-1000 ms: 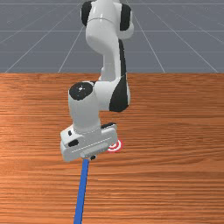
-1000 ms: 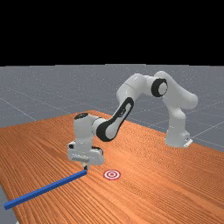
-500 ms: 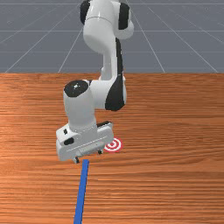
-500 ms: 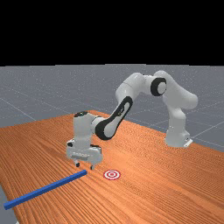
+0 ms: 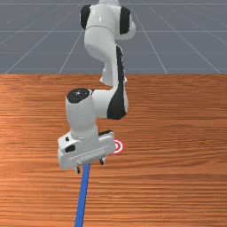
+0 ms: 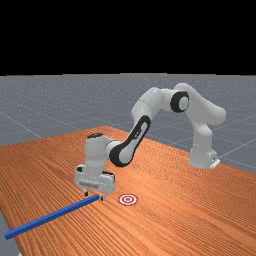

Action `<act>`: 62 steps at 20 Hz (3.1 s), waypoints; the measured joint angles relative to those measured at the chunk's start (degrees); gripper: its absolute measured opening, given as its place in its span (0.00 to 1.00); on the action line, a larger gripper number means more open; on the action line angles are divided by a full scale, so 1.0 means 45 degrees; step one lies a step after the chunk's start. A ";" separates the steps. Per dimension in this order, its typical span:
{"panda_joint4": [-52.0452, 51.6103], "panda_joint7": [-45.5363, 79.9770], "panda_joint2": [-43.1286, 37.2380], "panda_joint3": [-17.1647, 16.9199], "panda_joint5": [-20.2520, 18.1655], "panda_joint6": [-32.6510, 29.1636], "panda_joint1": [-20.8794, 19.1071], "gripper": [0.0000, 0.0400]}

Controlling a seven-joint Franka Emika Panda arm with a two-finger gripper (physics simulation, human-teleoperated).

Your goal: Pull the pivot to the target area

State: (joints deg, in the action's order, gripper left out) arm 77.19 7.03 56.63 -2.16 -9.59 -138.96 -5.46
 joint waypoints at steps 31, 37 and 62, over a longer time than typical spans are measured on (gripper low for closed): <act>0.5290 -0.1484 -0.2477 0.0171 0.0252 -0.2474 -0.0432 0.24; 0.7083 -0.0003 -0.3356 -0.0237 -0.0305 -0.3468 -0.0061 0.24; 1.0081 -0.1916 -0.4839 0.0650 0.0069 -0.4891 -0.0233 0.24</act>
State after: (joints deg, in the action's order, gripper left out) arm 122.55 -1.59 34.85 0.77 -9.28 -160.97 -6.50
